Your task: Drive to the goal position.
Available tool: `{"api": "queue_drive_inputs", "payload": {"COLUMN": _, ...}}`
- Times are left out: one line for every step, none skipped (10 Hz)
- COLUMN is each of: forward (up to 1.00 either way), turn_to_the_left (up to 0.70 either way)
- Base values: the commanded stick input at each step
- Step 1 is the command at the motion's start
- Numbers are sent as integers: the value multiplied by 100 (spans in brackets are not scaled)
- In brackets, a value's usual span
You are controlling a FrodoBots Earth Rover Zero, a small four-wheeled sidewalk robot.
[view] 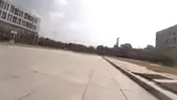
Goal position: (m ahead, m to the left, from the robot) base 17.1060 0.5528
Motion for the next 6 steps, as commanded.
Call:
{"api": "queue_drive_inputs", "payload": {"forward": 70, "turn_to_the_left": 0}}
{"api": "queue_drive_inputs", "payload": {"forward": 70, "turn_to_the_left": 0}}
{"api": "queue_drive_inputs", "payload": {"forward": 70, "turn_to_the_left": 0}}
{"api": "queue_drive_inputs", "payload": {"forward": 70, "turn_to_the_left": 0}}
{"api": "queue_drive_inputs", "payload": {"forward": 70, "turn_to_the_left": 0}}
{"api": "queue_drive_inputs", "payload": {"forward": 70, "turn_to_the_left": 0}}
